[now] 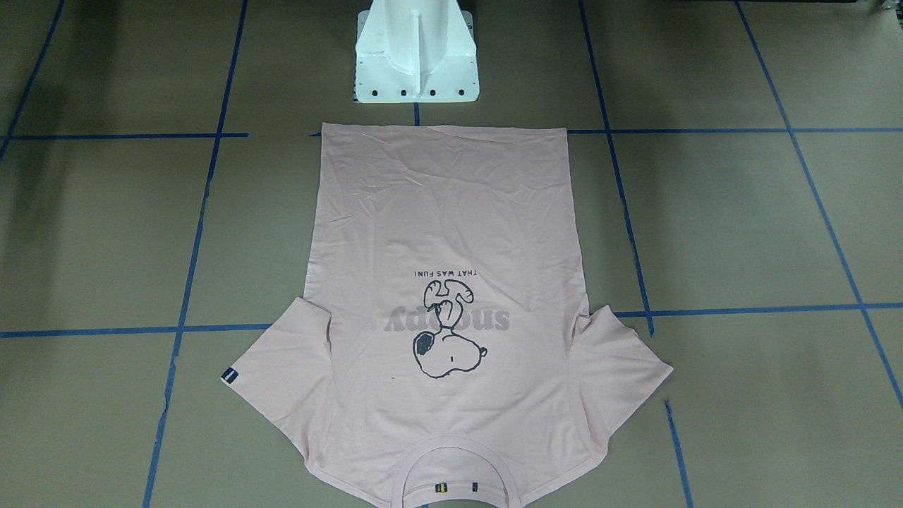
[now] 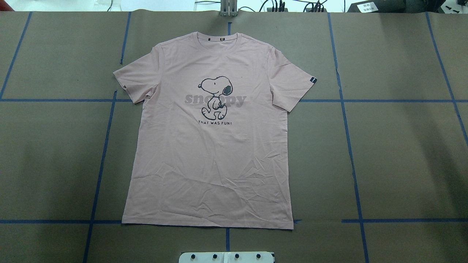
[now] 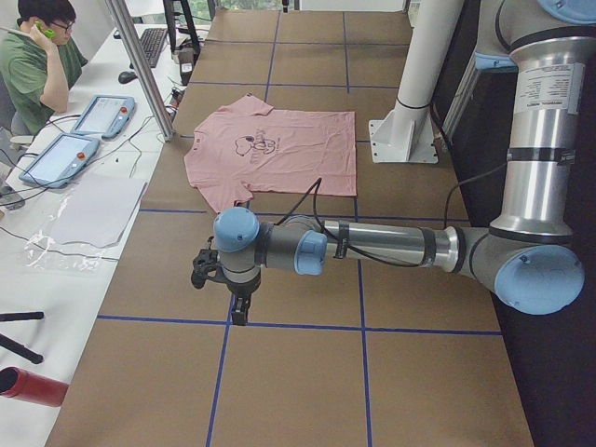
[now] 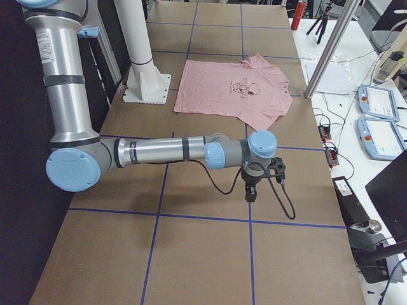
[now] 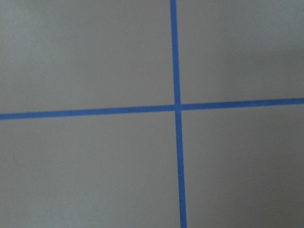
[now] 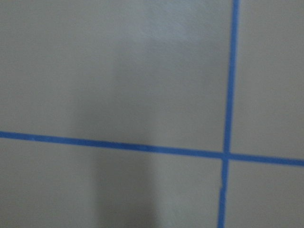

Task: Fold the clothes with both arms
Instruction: 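Move the right gripper toward the shirt's sleeve farthest from the robot, then lower the right gripper onto the shirt shoulder near the collar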

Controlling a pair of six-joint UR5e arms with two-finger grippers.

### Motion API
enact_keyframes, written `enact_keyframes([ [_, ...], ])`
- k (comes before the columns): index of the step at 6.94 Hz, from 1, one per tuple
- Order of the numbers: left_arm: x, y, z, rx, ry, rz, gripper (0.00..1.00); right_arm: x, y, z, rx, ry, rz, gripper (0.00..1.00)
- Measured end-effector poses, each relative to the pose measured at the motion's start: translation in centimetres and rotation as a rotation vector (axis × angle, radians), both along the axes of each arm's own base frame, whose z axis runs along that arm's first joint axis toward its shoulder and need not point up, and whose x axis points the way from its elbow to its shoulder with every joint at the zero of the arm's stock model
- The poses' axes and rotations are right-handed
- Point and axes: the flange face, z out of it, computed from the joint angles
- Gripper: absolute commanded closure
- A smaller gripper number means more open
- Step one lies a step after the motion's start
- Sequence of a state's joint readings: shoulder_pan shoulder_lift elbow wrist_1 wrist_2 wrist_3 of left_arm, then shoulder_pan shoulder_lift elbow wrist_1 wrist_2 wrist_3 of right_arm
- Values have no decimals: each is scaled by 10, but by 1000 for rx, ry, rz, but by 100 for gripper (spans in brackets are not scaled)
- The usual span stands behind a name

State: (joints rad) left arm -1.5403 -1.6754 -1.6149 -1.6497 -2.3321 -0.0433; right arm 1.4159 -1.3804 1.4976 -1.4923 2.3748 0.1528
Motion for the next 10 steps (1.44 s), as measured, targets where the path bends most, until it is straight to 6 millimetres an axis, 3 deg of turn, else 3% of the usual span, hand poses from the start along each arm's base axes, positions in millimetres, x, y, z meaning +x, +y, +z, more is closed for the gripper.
enact_keyframes([
  [2,20,-35,-58,128,53,41,0,-93,-80,-60,61,-4,16,0],
  [3,35,-41,-74,186,72,67,0,-141,-100,-91,83,-26,54,0],
  [5,50,-52,-79,244,83,83,0,-243,-104,-142,89,-47,127,0],
  [7,62,-68,-81,203,99,50,0,-323,-92,-172,55,-48,164,0],
  [8,65,-70,-83,185,108,30,0,-350,-83,-175,40,-37,177,0],
  [10,67,-72,-85,173,114,18,0,-380,-72,-174,42,-13,175,0],
])
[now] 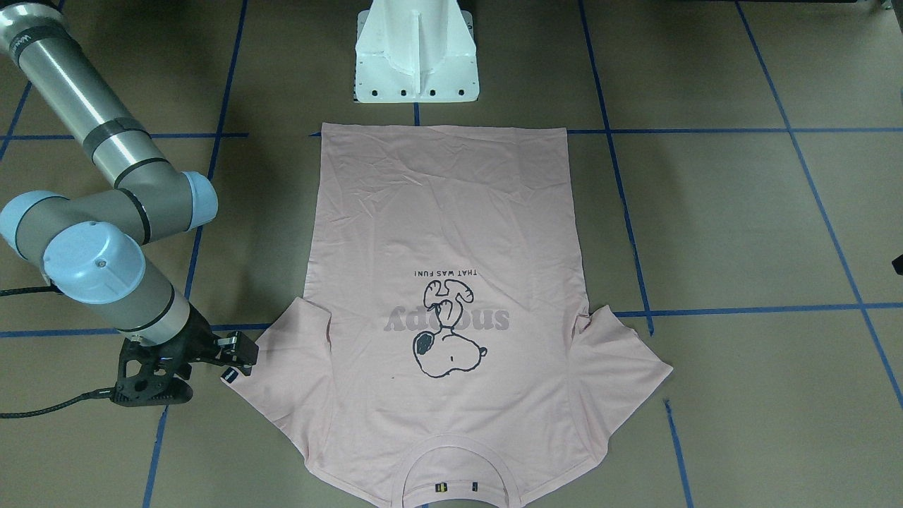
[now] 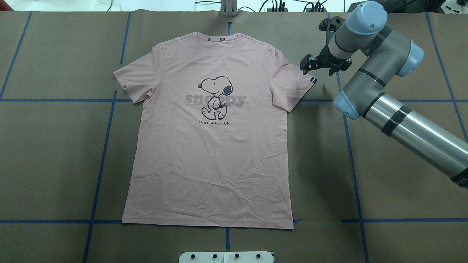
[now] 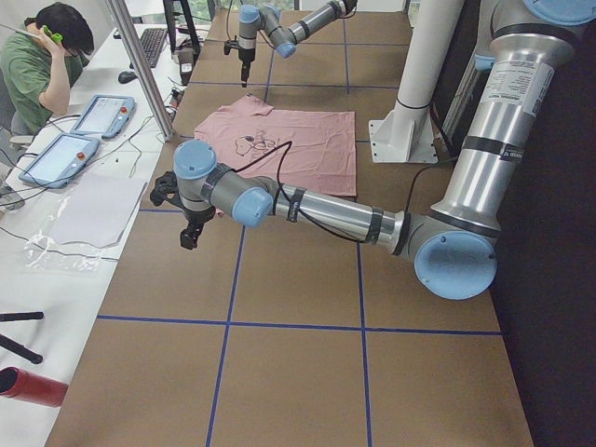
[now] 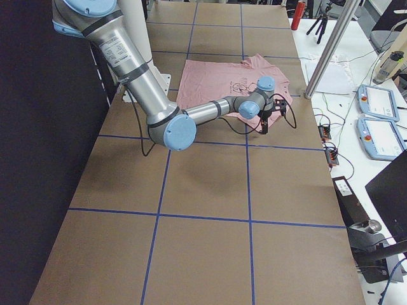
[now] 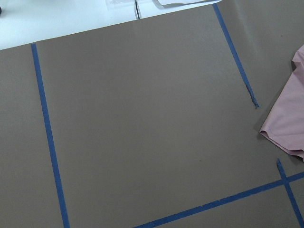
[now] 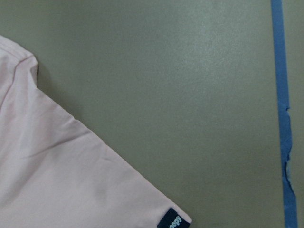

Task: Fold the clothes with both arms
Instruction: 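Lower the right gripper onto the shirt shoulder near the collar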

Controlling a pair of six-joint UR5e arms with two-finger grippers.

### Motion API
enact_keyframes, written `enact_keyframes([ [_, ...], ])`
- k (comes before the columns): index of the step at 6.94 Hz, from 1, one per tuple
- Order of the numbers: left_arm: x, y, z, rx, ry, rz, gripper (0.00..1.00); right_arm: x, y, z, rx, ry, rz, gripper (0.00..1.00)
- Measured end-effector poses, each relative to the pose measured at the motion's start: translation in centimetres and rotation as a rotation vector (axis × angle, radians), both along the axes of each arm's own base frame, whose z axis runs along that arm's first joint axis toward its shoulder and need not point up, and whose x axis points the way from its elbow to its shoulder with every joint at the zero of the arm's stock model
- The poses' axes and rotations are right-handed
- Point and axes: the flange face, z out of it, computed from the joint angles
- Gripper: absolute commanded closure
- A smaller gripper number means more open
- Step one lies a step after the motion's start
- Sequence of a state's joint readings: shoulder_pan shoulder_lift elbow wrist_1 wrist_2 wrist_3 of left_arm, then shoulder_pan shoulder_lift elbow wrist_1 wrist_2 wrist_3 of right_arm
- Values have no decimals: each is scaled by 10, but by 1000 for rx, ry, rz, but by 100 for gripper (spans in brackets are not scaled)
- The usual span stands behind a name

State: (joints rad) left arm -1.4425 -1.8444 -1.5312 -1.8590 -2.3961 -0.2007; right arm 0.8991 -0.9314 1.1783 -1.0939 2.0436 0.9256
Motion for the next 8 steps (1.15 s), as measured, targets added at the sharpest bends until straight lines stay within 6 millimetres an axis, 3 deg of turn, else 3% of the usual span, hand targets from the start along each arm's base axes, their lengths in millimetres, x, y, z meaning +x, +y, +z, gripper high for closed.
enact_keyframes([
  [3,1,0,0,-1,4,2,0,-19,6,13,0,38,-7,1],
  [5,1,1,1,-4,5,2,0,-27,-1,10,-1,47,-6,7],
  [6,1,2,2,-5,5,2,0,-31,-5,8,-5,51,-6,15],
  [8,1,2,2,-5,5,3,0,-31,-8,9,-7,54,-6,54],
])
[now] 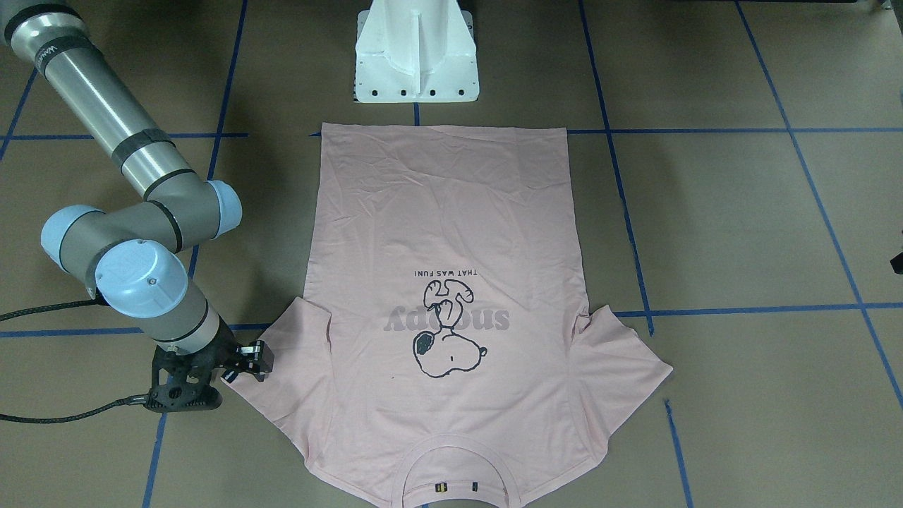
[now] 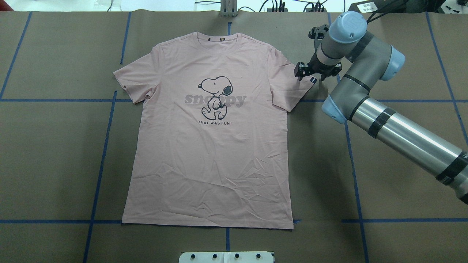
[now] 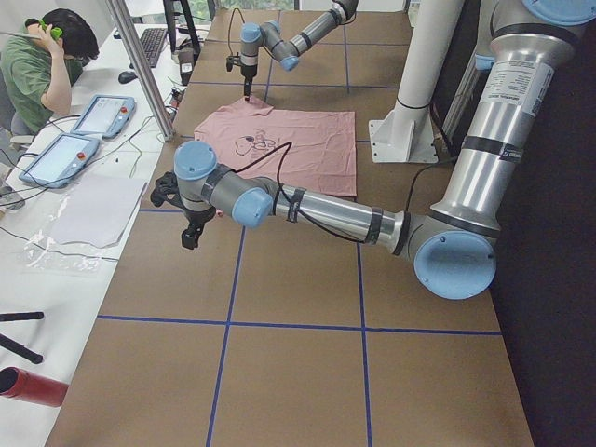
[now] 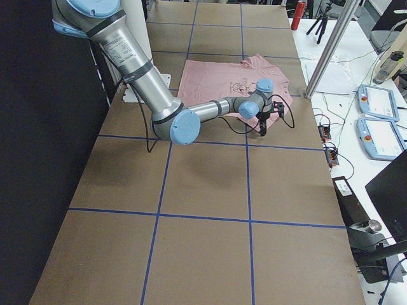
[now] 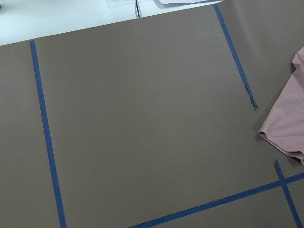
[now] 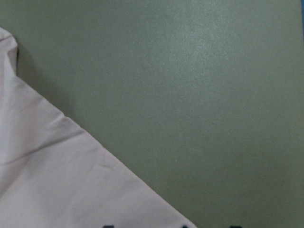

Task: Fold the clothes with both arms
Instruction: 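Lower the right gripper onto the shirt shoulder near the collar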

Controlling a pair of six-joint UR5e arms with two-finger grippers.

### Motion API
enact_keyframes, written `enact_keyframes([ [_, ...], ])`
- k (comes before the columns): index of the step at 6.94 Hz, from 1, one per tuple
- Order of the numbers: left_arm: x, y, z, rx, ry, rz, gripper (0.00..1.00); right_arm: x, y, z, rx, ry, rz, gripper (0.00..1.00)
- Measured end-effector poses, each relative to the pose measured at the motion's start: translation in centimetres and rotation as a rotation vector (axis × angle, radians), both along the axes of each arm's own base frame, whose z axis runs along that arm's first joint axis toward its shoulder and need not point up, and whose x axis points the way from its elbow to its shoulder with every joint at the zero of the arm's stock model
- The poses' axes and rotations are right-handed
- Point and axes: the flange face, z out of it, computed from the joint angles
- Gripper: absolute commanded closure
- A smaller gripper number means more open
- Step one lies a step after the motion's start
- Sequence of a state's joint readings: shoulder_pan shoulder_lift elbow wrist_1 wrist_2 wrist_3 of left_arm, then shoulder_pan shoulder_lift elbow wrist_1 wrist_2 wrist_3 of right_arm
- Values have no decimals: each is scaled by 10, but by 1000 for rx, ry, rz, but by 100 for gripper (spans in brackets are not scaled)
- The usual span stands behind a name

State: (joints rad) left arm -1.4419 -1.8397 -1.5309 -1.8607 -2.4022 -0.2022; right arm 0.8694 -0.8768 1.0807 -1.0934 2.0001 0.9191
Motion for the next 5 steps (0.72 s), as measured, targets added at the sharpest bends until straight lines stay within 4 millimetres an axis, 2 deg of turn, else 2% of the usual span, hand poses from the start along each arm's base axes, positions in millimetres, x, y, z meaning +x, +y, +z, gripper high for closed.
enact_keyframes([
  [2,0,0,0,0,0,0,0,3,-1,-1,7,-1,-4,87],
  [3,0,0,0,-1,0,0,0,3,-1,-1,9,-2,-7,100],
  [5,0,0,0,0,0,0,0,4,-1,-8,22,-11,-14,100],
])
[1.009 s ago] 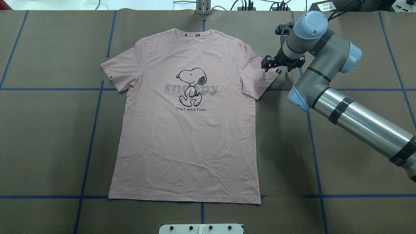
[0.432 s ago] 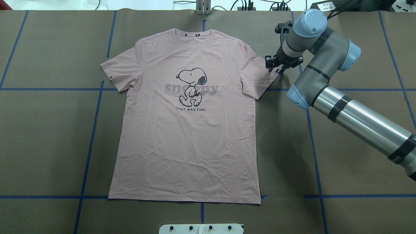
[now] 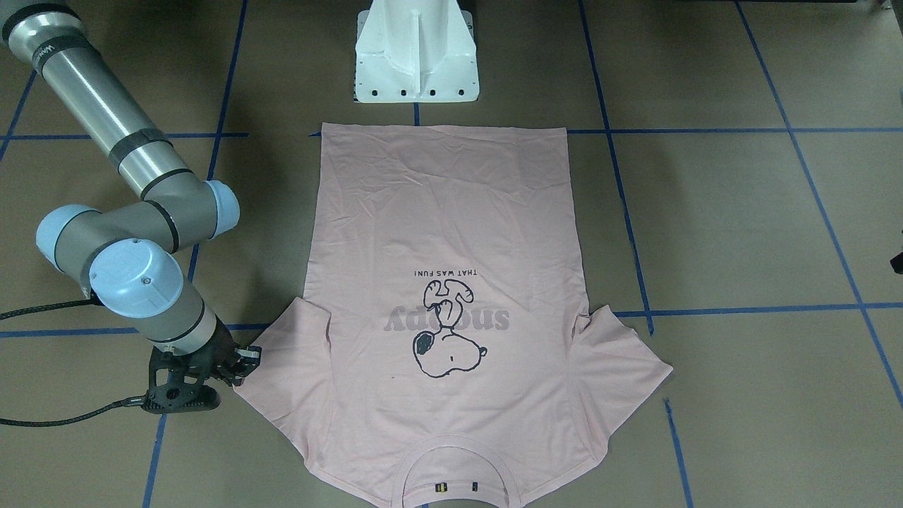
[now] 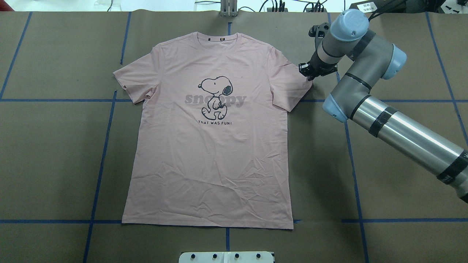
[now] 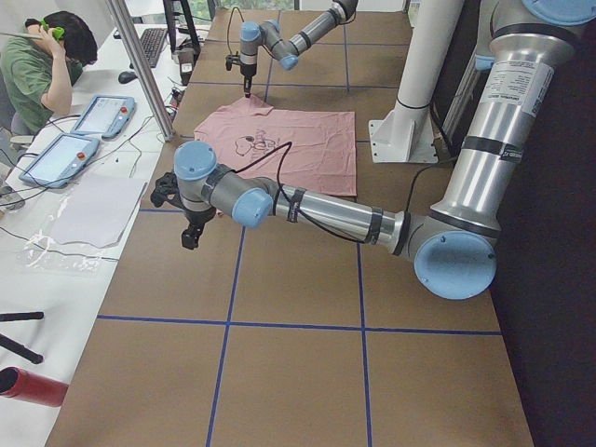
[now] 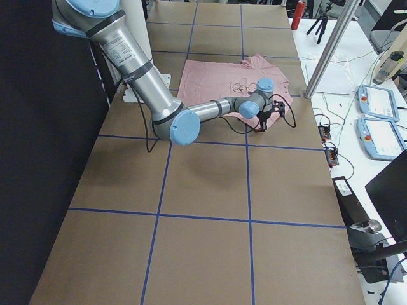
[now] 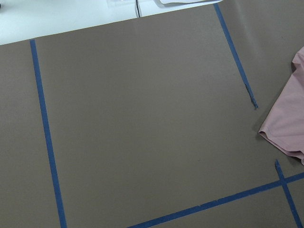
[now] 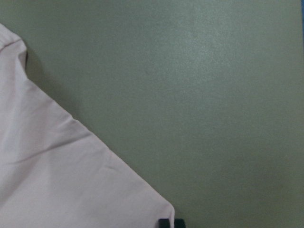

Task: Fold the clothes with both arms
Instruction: 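Lower the right gripper onto the shirt shoulder near the collar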

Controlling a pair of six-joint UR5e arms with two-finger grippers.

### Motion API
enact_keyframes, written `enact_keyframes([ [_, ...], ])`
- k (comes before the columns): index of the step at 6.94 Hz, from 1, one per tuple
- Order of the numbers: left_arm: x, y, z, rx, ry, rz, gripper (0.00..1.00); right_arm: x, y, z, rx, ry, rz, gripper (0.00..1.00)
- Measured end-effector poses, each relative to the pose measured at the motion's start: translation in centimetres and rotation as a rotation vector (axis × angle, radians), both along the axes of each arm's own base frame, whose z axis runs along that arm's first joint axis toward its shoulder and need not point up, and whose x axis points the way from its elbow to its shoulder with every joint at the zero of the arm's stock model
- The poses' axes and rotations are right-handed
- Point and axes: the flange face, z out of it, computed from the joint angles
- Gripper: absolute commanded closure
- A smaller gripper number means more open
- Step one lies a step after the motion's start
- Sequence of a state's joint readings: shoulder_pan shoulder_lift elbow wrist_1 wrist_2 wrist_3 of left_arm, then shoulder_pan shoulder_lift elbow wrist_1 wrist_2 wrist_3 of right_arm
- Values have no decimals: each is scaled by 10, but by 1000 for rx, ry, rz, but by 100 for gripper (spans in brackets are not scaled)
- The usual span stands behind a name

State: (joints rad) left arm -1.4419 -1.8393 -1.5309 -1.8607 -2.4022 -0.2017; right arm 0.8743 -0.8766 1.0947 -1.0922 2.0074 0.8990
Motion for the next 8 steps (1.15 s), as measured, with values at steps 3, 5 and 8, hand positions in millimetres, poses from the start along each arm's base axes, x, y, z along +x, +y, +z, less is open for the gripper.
enact_keyframes([
  [3,0,0,2,-1,-1,1,0,-2,11,-64,67,-111,-42,100],
  [5,0,2,6,-5,-3,3,0,-17,18,-110,146,-189,-71,100],
  [8,-1,3,8,-7,-5,2,0,-83,-1,-177,203,-169,-58,86],
])
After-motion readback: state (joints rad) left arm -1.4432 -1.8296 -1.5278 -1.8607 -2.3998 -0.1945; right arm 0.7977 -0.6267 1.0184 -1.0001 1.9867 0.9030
